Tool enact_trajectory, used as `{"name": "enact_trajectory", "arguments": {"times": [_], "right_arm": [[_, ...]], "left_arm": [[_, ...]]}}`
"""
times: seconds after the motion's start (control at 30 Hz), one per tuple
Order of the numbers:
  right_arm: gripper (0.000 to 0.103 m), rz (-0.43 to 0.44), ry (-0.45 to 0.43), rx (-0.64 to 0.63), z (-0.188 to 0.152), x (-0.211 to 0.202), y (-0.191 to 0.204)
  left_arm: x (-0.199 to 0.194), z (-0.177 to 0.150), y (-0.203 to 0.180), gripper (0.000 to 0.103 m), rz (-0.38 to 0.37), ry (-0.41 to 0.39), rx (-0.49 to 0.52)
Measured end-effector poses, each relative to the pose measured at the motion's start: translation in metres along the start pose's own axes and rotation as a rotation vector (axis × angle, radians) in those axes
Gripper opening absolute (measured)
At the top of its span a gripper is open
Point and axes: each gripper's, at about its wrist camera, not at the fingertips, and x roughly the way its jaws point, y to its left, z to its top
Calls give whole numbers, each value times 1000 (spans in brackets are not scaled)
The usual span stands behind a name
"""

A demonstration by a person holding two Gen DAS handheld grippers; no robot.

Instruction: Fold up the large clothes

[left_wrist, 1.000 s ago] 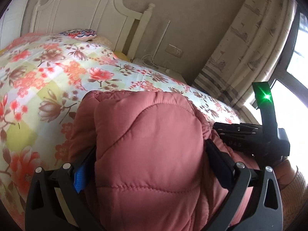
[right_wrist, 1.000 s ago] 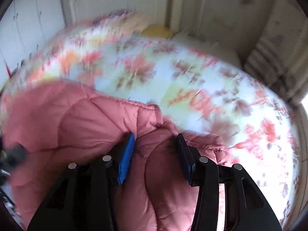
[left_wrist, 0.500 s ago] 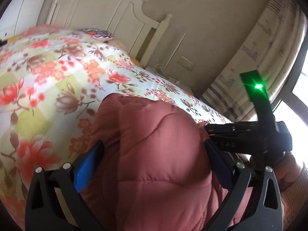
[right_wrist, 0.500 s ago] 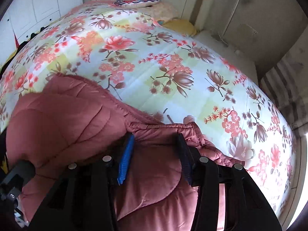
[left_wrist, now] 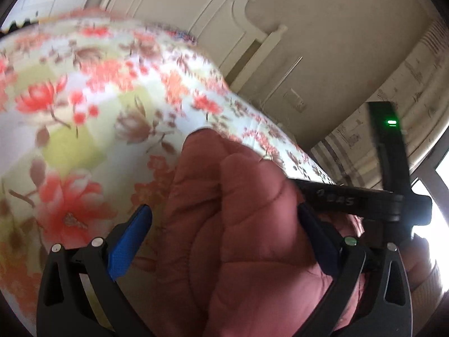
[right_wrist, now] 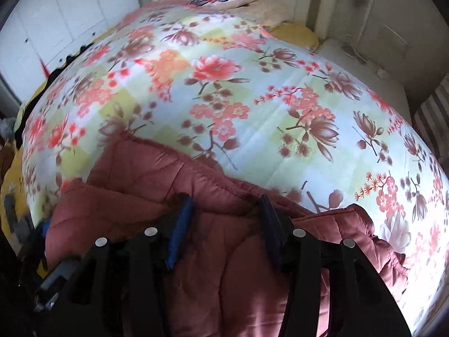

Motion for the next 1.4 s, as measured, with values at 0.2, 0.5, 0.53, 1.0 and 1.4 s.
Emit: {"name": "enact_trajectory", "arguments": {"times": [0.2,0.5,0.53,1.0,1.4], "right_arm": [[47,45,-157,17,-16,-69,4],[61,-54,-119,-10,-73,-52,-6],[61,-56,-130,3,-74,-57,-8],[68,-117,-275,-114,-161,-105,30],[72,-196,-372,-96,-213,-128,49]], "left_arm": [[-1,-2,-5,101,43,-15,38],[11,1,-22,101,140,49,126],[13,1,-24,101,156,54,142],[26,3,-43,101,258,105,262],[25,1,-45,101,267,90,277]]}}
